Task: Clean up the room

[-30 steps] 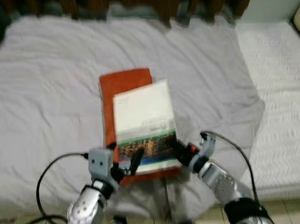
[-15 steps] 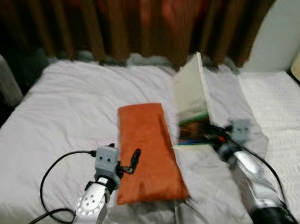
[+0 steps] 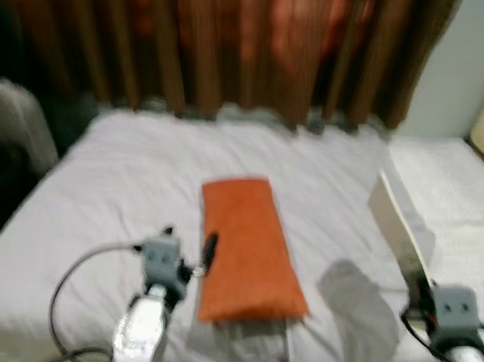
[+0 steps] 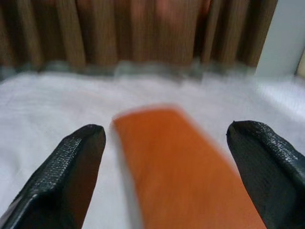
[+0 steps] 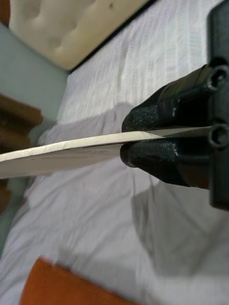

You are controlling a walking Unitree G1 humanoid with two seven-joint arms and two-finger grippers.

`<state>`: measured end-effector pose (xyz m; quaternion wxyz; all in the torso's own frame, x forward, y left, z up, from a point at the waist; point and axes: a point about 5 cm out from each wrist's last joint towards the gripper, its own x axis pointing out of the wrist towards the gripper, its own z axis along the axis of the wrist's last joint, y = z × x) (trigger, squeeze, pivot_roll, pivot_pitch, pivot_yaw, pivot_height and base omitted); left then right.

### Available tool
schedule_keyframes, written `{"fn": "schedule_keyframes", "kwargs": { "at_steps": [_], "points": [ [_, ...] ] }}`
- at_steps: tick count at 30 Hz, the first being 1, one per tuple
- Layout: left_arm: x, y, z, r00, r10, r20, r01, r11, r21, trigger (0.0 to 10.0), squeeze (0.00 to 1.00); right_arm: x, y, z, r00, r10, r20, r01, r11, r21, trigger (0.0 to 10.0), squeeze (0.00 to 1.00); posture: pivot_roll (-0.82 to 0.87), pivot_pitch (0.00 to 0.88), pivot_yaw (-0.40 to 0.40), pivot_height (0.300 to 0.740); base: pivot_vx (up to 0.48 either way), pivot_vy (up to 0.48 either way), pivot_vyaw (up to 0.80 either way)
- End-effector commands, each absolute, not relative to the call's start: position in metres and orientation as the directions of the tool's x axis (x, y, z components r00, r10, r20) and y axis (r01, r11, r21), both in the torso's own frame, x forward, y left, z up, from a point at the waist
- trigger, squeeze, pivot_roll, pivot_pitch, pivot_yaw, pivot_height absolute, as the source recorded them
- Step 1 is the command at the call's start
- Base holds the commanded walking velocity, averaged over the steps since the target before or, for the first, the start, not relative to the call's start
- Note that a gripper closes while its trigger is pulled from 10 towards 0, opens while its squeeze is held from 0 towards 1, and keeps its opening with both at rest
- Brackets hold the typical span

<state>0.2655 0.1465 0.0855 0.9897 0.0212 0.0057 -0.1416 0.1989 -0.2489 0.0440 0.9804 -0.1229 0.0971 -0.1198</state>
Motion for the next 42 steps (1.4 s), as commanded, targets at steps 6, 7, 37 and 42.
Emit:
{"fn": "schedule_keyframes", "kwargs": {
  "at_steps": [6,7,37,42],
  "points": [
    [0.276,0.144,0.083,0.964,-0.263,-0.023,0.264,0.964,0.015,10.0,0.0,0.224,-0.225,0.05,0.979,-0.148,-0.143,0.128,0.981,-0.144,0.0,0.0,0.03,0.0,-0.083,0.74,0.267,-0.226,0.0],
    [0.278,0.144,0.082,0.966,-0.256,-0.027,0.256,0.967,0.001,10.0,0.0,0.228,-0.223,0.051,0.98,-0.137,-0.141,0.12,0.985,-0.122,0.0,0.0,0.03,0.0,-0.083,0.74,0.341,-0.337,0.0],
    [0.274,0.12,0.077,0.942,-0.334,0.002,0.334,0.942,-0.009,10.0,0.0,0.263,-0.204,0.054,0.989,0.021,-0.15,-0.03,0.998,-0.06,0.0,0.0,0.0,0.0,-0.072,0.74,0.223,-0.303,-0.16],
    [0.273,0.119,0.078,0.939,-0.344,0.007,0.344,0.939,-0.012,10.0,0.0,0.263,-0.204,0.052,0.987,0.026,-0.157,-0.035,0.998,-0.054,0.0,0.0,0.0,0.0,-0.07,0.74,0.0,-0.464,0.0]
  ]
}}
